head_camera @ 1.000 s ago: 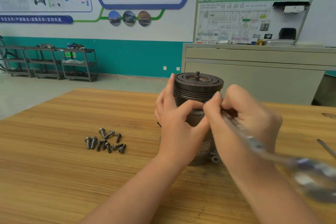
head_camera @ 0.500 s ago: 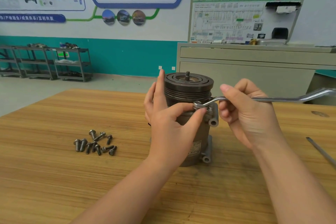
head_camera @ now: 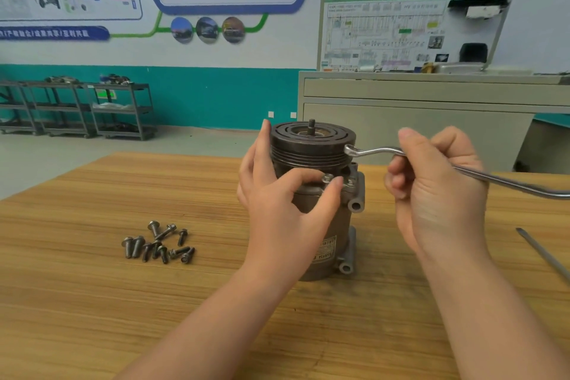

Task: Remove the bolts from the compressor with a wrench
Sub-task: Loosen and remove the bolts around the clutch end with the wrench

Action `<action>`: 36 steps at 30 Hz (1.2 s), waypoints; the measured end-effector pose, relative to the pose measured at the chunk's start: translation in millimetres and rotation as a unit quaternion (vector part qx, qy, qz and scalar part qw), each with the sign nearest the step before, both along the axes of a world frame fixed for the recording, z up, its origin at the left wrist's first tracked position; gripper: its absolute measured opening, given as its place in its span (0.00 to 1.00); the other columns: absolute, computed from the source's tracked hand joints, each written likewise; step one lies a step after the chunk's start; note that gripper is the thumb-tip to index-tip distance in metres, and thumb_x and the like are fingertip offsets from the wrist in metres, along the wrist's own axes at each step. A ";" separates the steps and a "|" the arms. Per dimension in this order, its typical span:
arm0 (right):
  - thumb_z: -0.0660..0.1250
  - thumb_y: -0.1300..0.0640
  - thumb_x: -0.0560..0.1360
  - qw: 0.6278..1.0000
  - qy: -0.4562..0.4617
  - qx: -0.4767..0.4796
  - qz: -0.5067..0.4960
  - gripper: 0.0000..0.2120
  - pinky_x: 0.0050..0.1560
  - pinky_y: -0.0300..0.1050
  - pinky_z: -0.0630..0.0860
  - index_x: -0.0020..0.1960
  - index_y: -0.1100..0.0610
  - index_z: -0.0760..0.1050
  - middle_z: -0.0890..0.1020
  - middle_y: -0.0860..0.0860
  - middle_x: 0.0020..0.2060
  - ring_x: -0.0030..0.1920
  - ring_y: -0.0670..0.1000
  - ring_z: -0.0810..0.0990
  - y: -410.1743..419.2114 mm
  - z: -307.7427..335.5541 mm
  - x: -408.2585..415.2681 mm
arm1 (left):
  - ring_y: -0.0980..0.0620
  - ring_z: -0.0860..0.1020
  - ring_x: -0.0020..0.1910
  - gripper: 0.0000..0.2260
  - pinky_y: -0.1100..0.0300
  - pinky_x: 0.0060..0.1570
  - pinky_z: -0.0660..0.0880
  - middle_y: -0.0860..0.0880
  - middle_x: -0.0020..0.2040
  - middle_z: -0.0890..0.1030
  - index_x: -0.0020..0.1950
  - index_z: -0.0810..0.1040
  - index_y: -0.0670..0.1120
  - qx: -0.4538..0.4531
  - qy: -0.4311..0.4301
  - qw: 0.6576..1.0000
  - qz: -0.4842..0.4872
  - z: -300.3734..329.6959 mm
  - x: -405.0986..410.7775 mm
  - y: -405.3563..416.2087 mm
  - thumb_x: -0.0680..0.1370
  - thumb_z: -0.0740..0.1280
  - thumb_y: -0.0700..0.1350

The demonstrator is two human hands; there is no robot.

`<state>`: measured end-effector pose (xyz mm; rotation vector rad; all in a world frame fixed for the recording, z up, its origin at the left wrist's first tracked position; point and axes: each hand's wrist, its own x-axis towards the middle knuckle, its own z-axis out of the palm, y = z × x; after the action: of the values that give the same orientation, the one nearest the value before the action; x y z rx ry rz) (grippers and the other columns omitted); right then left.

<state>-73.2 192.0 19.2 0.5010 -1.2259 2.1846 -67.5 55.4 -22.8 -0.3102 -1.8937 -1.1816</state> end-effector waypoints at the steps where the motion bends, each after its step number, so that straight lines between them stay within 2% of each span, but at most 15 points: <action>1: 0.64 0.67 0.77 1.000 -0.009 -0.022 0.000 0.22 0.22 0.34 0.62 0.29 0.51 0.64 0.74 0.50 0.21 0.21 0.46 0.70 0.7 -0.7 -1.3 | 0.60 0.53 0.73 0.08 0.44 0.73 0.54 0.57 0.76 0.55 0.42 0.84 0.51 -0.006 0.008 1.000 -0.001 -0.8 0.8 -0.2 0.71 0.71 0.54; 4: 0.64 0.66 0.77 0.996 -0.042 -0.074 0.021 0.23 0.21 0.35 0.61 0.27 0.51 0.65 0.73 0.51 0.22 0.20 0.46 0.68 2.9 -3.2 -5.8 | 0.60 0.54 0.73 0.08 0.45 0.73 0.56 0.58 0.76 0.58 0.43 0.85 0.51 0.008 0.005 1.000 -0.014 -0.8 1.7 0.7 0.72 0.71 0.54; 7: 0.64 0.66 0.77 0.993 -0.060 -0.100 0.037 0.25 0.21 0.34 0.60 0.24 0.51 0.66 0.72 0.50 0.22 0.20 0.46 0.68 4.2 -5.0 -8.3 | 0.61 0.56 0.71 0.10 0.47 0.72 0.58 0.58 0.72 0.62 0.38 0.78 0.53 0.043 0.001 0.999 0.001 1.0 0.7 1.2 0.69 0.74 0.57; 9: 0.64 0.66 0.77 0.992 -0.062 -0.106 0.042 0.25 0.21 0.35 0.60 0.24 0.51 0.66 0.72 0.50 0.22 0.21 0.46 0.67 4.9 -6.0 -9.1 | 0.59 0.56 0.70 0.15 0.46 0.70 0.58 0.56 0.71 0.61 0.38 0.73 0.53 0.033 -0.001 0.999 0.023 2.4 1.4 0.2 0.66 0.71 0.62; 11: 0.64 0.66 0.77 0.991 -0.064 -0.109 0.044 0.25 0.21 0.35 0.60 0.24 0.51 0.66 0.72 0.50 0.22 0.21 0.46 0.67 5.0 -6.4 -9.8 | 0.54 0.56 0.72 0.16 0.44 0.70 0.58 0.55 0.71 0.60 0.39 0.75 0.53 0.004 0.017 0.999 0.045 2.1 1.9 -2.3 0.67 0.68 0.65; 15: 0.64 0.66 0.77 0.990 -0.068 -0.114 0.048 0.25 0.20 0.34 0.59 0.24 0.51 0.65 0.71 0.50 0.22 0.20 0.46 0.66 2.9 -6.2 -11.4 | 0.49 0.59 0.73 0.14 0.45 0.69 0.58 0.48 0.75 0.64 0.40 0.82 0.50 -0.034 0.053 0.996 0.063 2.5 1.9 -3.7 0.71 0.66 0.59; 18: 0.64 0.66 0.77 0.990 -0.074 -0.110 0.050 0.25 0.21 0.34 0.60 0.24 0.52 0.65 0.71 0.50 0.22 0.20 0.46 0.66 1.9 -7.6 -12.3 | 0.47 0.60 0.72 0.10 0.41 0.68 0.60 0.46 0.76 0.65 0.41 0.85 0.48 -0.054 0.061 0.995 0.063 2.8 0.4 -0.2 0.72 0.70 0.54; 20: 0.64 0.66 0.77 0.991 -0.073 -0.103 0.051 0.25 0.21 0.34 0.60 0.24 0.52 0.65 0.71 0.51 0.22 0.20 0.46 0.66 1.1 -8.8 -12.6 | 0.48 0.59 0.73 0.08 0.42 0.69 0.60 0.45 0.76 0.65 0.40 0.84 0.47 -0.056 0.062 0.994 0.071 3.6 -1.2 0.5 0.72 0.73 0.52; 22: 0.64 0.67 0.77 0.992 -0.067 -0.091 0.049 0.25 0.21 0.34 0.60 0.24 0.51 0.65 0.71 0.51 0.21 0.20 0.46 0.67 -0.5 -10.0 -12.7 | 0.49 0.58 0.73 0.11 0.44 0.69 0.58 0.47 0.76 0.64 0.38 0.81 0.47 -0.046 0.051 0.995 0.076 5.7 -1.4 -0.1 0.71 0.76 0.53; 24: 0.64 0.67 0.77 0.994 -0.059 -0.079 0.043 0.25 0.21 0.34 0.61 0.24 0.51 0.65 0.71 0.51 0.21 0.20 0.46 0.67 -1.9 -10.7 -13.0 | 0.48 0.58 0.73 0.15 0.47 0.68 0.58 0.47 0.75 0.64 0.36 0.78 0.47 -0.051 0.045 0.994 0.086 7.0 -0.6 -1.1 0.70 0.73 0.59; 26: 0.64 0.67 0.77 0.995 -0.055 -0.068 0.037 0.25 0.22 0.34 0.61 0.24 0.51 0.66 0.71 0.50 0.21 0.20 0.46 0.68 -2.2 -10.9 -13.3 | 0.47 0.59 0.73 0.18 0.50 0.68 0.56 0.47 0.76 0.64 0.37 0.80 0.48 -0.071 0.041 0.992 0.099 7.2 1.6 -1.7 0.71 0.67 0.63; 28: 0.64 0.67 0.77 0.995 -0.056 -0.070 0.040 0.25 0.22 0.34 0.61 0.24 0.51 0.66 0.72 0.50 0.21 0.20 0.46 0.67 -1.8 -10.6 -13.1 | 0.48 0.60 0.73 0.18 0.51 0.68 0.57 0.46 0.76 0.65 0.39 0.83 0.48 -0.092 0.049 0.989 0.104 6.5 3.4 -1.8 0.72 0.65 0.61; 31: 0.64 0.66 0.77 0.994 -0.063 -0.078 0.043 0.25 0.22 0.34 0.61 0.24 0.51 0.66 0.72 0.50 0.21 0.20 0.46 0.67 -1.3 -11.0 -13.0 | 0.46 0.62 0.72 0.13 0.46 0.69 0.61 0.45 0.75 0.66 0.42 0.86 0.47 -0.096 0.055 0.990 0.089 4.8 3.1 1.4 0.73 0.67 0.54; 34: 0.64 0.66 0.77 0.993 -0.071 -0.079 0.045 0.25 0.22 0.34 0.61 0.24 0.51 0.66 0.72 0.50 0.21 0.20 0.46 0.67 -1.5 -10.9 -12.6 | 0.47 0.62 0.72 0.09 0.48 0.69 0.62 0.47 0.74 0.67 0.40 0.83 0.46 -0.056 0.041 0.995 0.073 4.7 1.1 4.3 0.73 0.72 0.51; 36: 0.64 0.66 0.77 0.993 -0.076 -0.076 0.043 0.25 0.22 0.34 0.61 0.24 0.51 0.66 0.71 0.50 0.21 0.20 0.46 0.67 -1.1 -10.0 -11.5 | 0.49 0.62 0.71 0.11 0.52 0.68 0.62 0.48 0.73 0.68 0.37 0.78 0.46 -0.032 0.036 0.996 0.073 6.0 0.9 5.5 0.72 0.75 0.50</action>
<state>-84.8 190.9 9.2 0.3359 -1.1201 2.4052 -66.6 60.9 -16.9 -0.2413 -1.8616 -1.0021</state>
